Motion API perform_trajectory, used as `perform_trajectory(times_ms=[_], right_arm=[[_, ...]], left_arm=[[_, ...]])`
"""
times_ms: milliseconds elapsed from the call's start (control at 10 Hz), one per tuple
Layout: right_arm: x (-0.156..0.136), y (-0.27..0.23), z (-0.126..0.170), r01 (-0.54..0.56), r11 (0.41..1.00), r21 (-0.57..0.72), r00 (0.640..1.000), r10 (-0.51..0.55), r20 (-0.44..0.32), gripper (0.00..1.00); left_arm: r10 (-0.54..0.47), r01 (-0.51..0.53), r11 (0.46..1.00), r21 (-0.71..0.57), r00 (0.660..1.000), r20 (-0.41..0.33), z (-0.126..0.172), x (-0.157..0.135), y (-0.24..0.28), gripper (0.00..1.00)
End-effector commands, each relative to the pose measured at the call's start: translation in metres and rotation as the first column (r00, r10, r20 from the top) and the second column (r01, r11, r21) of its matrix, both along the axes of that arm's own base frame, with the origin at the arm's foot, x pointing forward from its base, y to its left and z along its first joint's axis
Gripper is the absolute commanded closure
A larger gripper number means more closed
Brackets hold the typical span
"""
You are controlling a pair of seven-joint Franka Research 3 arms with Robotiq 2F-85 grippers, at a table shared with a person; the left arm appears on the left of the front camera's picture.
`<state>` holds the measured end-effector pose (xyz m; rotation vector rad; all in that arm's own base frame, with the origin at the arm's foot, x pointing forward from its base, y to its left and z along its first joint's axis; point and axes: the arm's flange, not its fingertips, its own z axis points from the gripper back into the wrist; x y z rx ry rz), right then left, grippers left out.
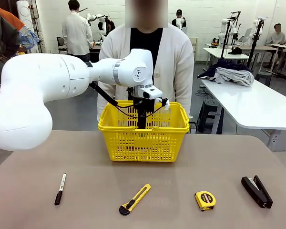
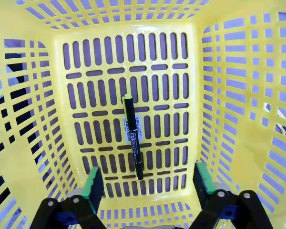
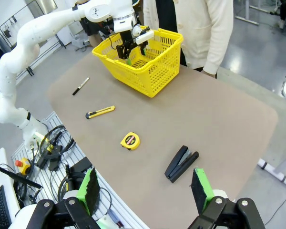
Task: Place the items the person wants into the basket.
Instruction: Pick up the item the person points to and place it in the Market Basket.
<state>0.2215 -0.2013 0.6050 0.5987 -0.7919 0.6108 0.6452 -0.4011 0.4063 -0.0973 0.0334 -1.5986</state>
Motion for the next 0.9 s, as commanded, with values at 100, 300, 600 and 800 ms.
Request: perform_trajectory(times_ms=[100,300,600,800], right_arm=[[0.002,-0.001,0.002,-0.018,1.0,0.021,1.0,0.017,0.02,0.0],[0.002,-0.001,0.002,-0.018,1.0,0.021,1.0,0.017,0.02,0.0],[0.002,-0.001,0.002,-0.018,1.0,0.021,1.0,0.017,0.02,0.0],[0.002,-0.001,0.002,-0.018,1.0,0.021,1.0,0.017,0.02,0.0]], left_arm=[[-0.036,0.036,0.999,0.009,0.999,-0.005,0.017,0.005,-0.002,0.0],[-0.047,0.047,0.998,-0.047,0.999,0.0,0.049,-0.025,0.027,0.0],[0.055,-0.044,0.995,-0.091,0.99,0.129,0.111,-0.102,0.108,0.0],[0.152,-0.126,0.98,-0.151,0.973,0.175,0.133,-0.147,0.165,0.0]])
